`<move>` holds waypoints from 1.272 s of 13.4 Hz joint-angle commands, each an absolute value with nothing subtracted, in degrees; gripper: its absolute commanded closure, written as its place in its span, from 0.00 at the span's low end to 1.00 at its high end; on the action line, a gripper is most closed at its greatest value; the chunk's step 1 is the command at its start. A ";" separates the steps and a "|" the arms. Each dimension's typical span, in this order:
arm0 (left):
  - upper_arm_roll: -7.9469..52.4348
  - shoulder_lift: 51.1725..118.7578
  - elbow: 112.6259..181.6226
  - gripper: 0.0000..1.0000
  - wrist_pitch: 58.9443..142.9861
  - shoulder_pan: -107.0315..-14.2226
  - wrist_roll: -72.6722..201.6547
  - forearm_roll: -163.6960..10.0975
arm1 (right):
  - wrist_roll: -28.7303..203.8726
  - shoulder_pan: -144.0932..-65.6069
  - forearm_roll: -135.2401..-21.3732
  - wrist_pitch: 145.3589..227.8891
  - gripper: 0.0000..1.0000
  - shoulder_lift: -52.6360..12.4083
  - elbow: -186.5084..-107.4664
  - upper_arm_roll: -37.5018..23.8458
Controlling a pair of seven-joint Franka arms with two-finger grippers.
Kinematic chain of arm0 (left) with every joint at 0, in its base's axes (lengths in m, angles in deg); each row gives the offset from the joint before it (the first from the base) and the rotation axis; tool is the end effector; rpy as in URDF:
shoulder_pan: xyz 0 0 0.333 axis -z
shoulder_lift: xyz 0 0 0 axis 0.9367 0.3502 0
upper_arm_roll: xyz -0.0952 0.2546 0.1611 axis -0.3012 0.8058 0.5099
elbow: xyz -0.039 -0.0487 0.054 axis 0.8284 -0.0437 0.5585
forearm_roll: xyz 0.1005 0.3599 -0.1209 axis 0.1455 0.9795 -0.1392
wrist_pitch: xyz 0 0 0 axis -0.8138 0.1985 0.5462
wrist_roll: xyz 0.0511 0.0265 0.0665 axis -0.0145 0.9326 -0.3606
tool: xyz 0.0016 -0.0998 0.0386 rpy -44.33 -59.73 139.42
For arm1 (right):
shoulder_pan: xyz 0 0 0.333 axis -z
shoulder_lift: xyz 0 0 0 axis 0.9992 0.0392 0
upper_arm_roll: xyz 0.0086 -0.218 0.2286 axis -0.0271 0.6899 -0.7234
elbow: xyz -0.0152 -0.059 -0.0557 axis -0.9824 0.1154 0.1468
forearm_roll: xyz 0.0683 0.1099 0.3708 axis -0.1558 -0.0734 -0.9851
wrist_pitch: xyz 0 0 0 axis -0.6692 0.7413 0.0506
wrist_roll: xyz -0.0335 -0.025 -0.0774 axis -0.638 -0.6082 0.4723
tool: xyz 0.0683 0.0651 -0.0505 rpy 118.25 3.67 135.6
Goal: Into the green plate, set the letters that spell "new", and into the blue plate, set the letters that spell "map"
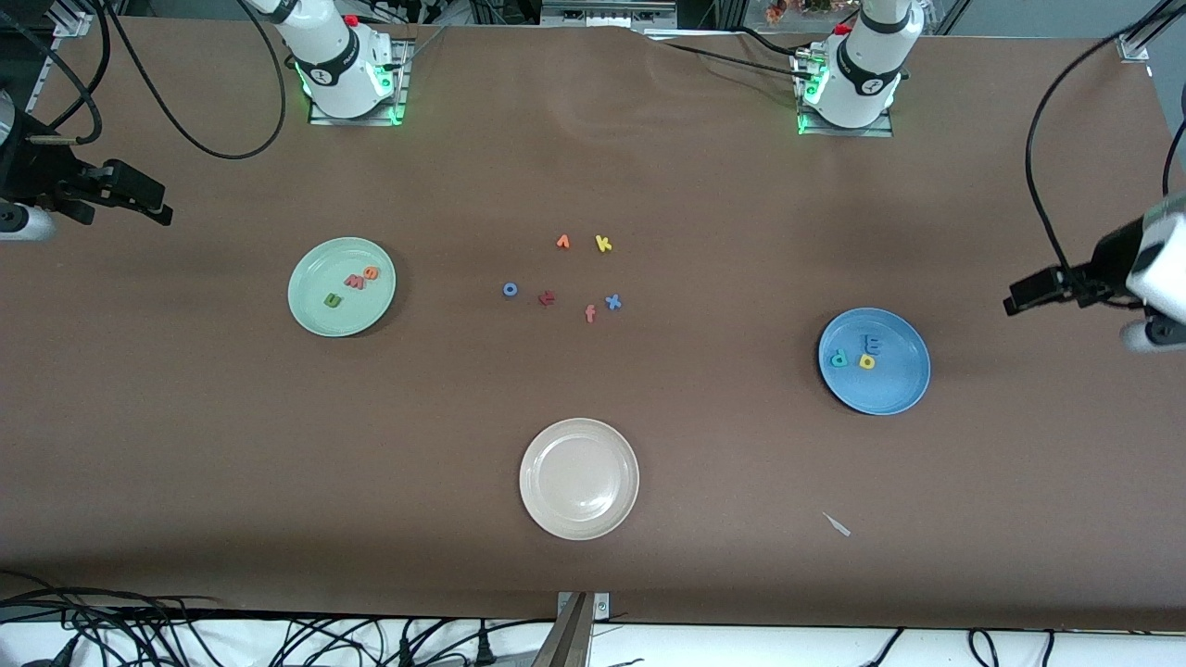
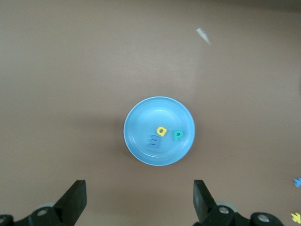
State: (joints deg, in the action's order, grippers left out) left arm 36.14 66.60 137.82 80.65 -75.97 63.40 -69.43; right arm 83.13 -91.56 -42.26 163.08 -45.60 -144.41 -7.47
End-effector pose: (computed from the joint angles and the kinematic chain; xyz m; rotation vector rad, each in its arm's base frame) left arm 0.5990 0.0221 0.5597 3.0973 0.2090 -0.0258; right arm 0.5441 -0.0085 0.5948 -3.1219 0.0124 0.0660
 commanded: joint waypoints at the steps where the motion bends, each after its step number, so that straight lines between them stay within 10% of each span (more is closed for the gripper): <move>1: 38.28 62.16 141.80 0.00 79.09 -72.85 63.31 -70.71 | 84.03 -90.92 -42.60 161.71 0.00 -44.99 -142.80 -7.79; 17: 38.20 62.16 142.16 0.00 78.11 -73.81 62.79 -69.57 | 83.86 -90.92 -42.78 161.79 0.00 -44.99 -142.80 -7.79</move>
State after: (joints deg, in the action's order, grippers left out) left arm 38.11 62.82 142.04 77.78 -73.63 63.42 -69.43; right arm 83.13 -91.56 -42.26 163.04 -45.60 -144.40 -7.47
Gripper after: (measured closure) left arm 0.000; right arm 0.000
